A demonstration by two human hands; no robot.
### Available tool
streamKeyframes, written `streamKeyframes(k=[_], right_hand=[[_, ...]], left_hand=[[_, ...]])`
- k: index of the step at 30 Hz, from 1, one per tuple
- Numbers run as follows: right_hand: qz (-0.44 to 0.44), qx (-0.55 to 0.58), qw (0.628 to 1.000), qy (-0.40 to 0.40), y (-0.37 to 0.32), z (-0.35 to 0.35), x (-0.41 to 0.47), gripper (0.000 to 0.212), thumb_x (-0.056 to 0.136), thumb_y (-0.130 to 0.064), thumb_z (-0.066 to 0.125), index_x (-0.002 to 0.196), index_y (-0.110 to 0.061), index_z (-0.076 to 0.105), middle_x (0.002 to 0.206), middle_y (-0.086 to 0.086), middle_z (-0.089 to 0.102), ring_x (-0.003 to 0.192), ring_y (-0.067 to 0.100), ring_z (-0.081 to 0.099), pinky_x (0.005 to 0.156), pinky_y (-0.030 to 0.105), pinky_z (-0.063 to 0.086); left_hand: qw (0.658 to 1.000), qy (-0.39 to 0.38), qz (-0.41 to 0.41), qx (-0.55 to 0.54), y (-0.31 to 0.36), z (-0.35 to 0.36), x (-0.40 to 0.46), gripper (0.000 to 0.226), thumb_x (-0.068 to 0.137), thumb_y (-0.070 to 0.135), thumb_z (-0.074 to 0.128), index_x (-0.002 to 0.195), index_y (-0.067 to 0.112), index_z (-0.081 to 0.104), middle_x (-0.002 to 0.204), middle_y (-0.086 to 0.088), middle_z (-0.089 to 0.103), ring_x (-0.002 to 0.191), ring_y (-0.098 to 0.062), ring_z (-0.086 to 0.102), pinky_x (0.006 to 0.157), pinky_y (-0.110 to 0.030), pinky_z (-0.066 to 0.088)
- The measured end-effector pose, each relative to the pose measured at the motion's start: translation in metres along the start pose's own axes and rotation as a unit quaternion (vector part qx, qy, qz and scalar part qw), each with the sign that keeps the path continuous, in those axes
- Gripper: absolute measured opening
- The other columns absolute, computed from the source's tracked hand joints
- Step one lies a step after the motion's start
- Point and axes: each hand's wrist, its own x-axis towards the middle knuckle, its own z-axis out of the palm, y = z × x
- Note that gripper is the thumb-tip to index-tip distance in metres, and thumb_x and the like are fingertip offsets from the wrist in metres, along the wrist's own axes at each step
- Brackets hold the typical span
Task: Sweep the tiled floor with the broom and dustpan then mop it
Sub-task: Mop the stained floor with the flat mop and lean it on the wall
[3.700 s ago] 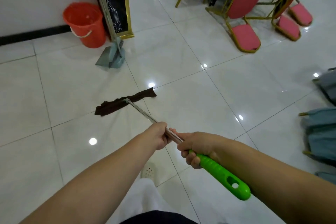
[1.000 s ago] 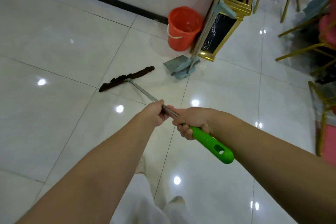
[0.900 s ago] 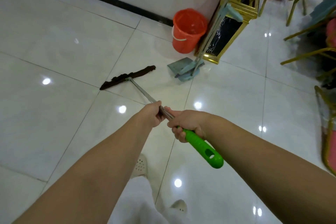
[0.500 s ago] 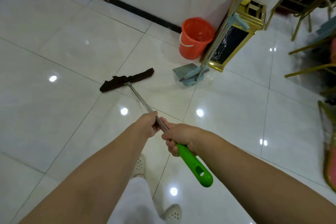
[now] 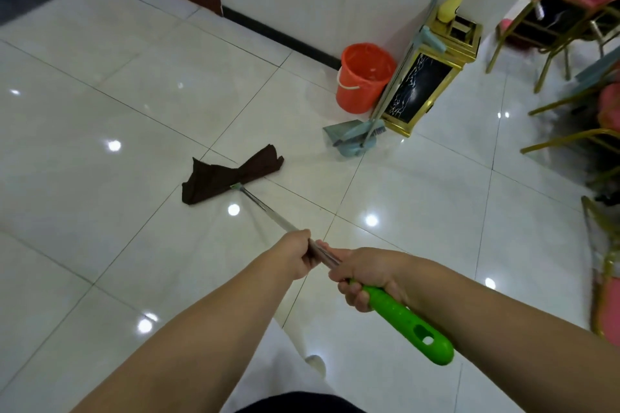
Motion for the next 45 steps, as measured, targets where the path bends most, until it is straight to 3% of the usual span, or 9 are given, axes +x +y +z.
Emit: streamKeyframes(k=[4, 10, 16, 22, 29, 34, 37, 40, 45], right_hand=[[0.012, 0.014, 1.0, -0.007, 0.021, 0.005, -0.021, 0.05, 0.095, -0.001, 0.04, 0.117, -0.043, 0.053, 0.047, 0.001, 0.037, 0.03, 0.008, 0.032, 0.03, 0.011, 0.03], [0.003, 0.067, 0.998, -0.004, 0.013, 0.03, -0.024, 0.051, 0.095, 0.001, 0.041, 0.125, -0.038, 0.054, 0.048, 0.002, 0.039, 0.029, 0.007, 0.033, 0.03, 0.011, 0.029], [-0.004, 0.125, 0.992, -0.003, -0.041, 0.058, 0.002, 0.05, 0.094, 0.002, 0.039, 0.125, -0.032, 0.057, 0.048, 0.001, 0.039, 0.028, 0.006, 0.034, 0.029, 0.009, 0.029], [-0.006, 0.185, 0.983, -0.005, -0.118, 0.088, 0.034, 0.04, 0.093, 0.001, 0.042, 0.104, -0.029, 0.065, 0.052, 0.003, 0.04, 0.029, 0.008, 0.035, 0.03, 0.011, 0.031], [-0.003, 0.233, 0.972, -0.018, -0.216, 0.104, 0.068, 0.032, 0.093, 0.002, 0.042, 0.097, -0.025, 0.059, 0.042, 0.002, 0.038, 0.027, 0.008, 0.034, 0.028, 0.011, 0.031], [-0.003, 0.229, 0.973, -0.015, -0.266, 0.101, 0.081, 0.036, 0.091, 0.005, 0.04, 0.092, -0.028, 0.057, 0.047, 0.001, 0.036, 0.028, 0.008, 0.033, 0.029, 0.01, 0.03], [0.002, 0.224, 0.974, -0.019, -0.291, 0.095, 0.091, 0.035, 0.091, 0.003, 0.041, 0.087, -0.027, 0.058, 0.047, 0.001, 0.037, 0.029, 0.008, 0.033, 0.029, 0.01, 0.029], [0.004, 0.206, 0.978, -0.021, -0.315, 0.086, 0.102, 0.035, 0.091, 0.003, 0.04, 0.097, -0.027, 0.058, 0.047, 0.001, 0.036, 0.028, 0.008, 0.032, 0.029, 0.011, 0.029], [0.003, 0.178, 0.984, -0.016, -0.363, 0.062, 0.117, 0.05, 0.092, 0.003, 0.04, 0.131, -0.025, 0.054, 0.056, 0.003, 0.035, 0.029, 0.007, 0.033, 0.028, 0.011, 0.03]], left_hand=[[1.0, 0.003, -0.008, -0.005, -0.024, -0.006, -0.019, 0.021, 0.099, 0.019, 0.045, 0.089, 0.001, 0.047, 0.067, -0.013, 0.056, 0.046, -0.017, 0.058, 0.036, -0.022, 0.05], [1.0, 0.01, -0.003, 0.02, -0.008, -0.018, -0.031, 0.021, 0.1, 0.02, 0.042, 0.106, 0.001, 0.045, 0.067, -0.011, 0.054, 0.051, -0.017, 0.053, 0.036, -0.021, 0.049], [0.998, 0.017, 0.009, 0.063, 0.056, -0.025, -0.023, 0.019, 0.101, 0.018, 0.037, 0.107, 0.001, 0.042, 0.069, -0.011, 0.051, 0.055, -0.015, 0.049, 0.035, -0.018, 0.049], [0.993, 0.031, 0.014, 0.11, 0.147, -0.031, -0.013, 0.017, 0.101, 0.016, 0.035, 0.105, 0.0, 0.042, 0.067, -0.009, 0.048, 0.053, -0.013, 0.046, 0.032, -0.014, 0.044], [0.992, 0.02, 0.023, 0.124, 0.251, -0.025, 0.01, 0.016, 0.101, 0.017, 0.035, 0.106, 0.003, 0.04, 0.066, -0.008, 0.046, 0.053, -0.013, 0.044, 0.033, -0.014, 0.044], [0.99, 0.022, 0.019, 0.137, 0.298, -0.014, 0.028, 0.025, 0.101, 0.016, 0.034, 0.08, 0.003, 0.041, 0.064, -0.007, 0.045, 0.051, -0.012, 0.044, 0.033, -0.012, 0.043], [0.99, 0.031, 0.02, 0.136, 0.322, -0.006, 0.041, 0.027, 0.101, 0.017, 0.036, 0.078, 0.004, 0.039, 0.066, -0.007, 0.046, 0.052, -0.013, 0.044, 0.033, -0.013, 0.044], [0.992, 0.03, 0.018, 0.124, 0.345, 0.003, 0.054, 0.025, 0.101, 0.017, 0.036, 0.08, 0.004, 0.038, 0.068, -0.009, 0.047, 0.053, -0.013, 0.045, 0.033, -0.015, 0.046], [0.995, 0.014, 0.018, 0.1, 0.386, 0.025, 0.074, 0.019, 0.101, 0.021, 0.039, 0.105, 0.003, 0.039, 0.069, -0.01, 0.05, 0.053, -0.015, 0.049, 0.034, -0.017, 0.047]])
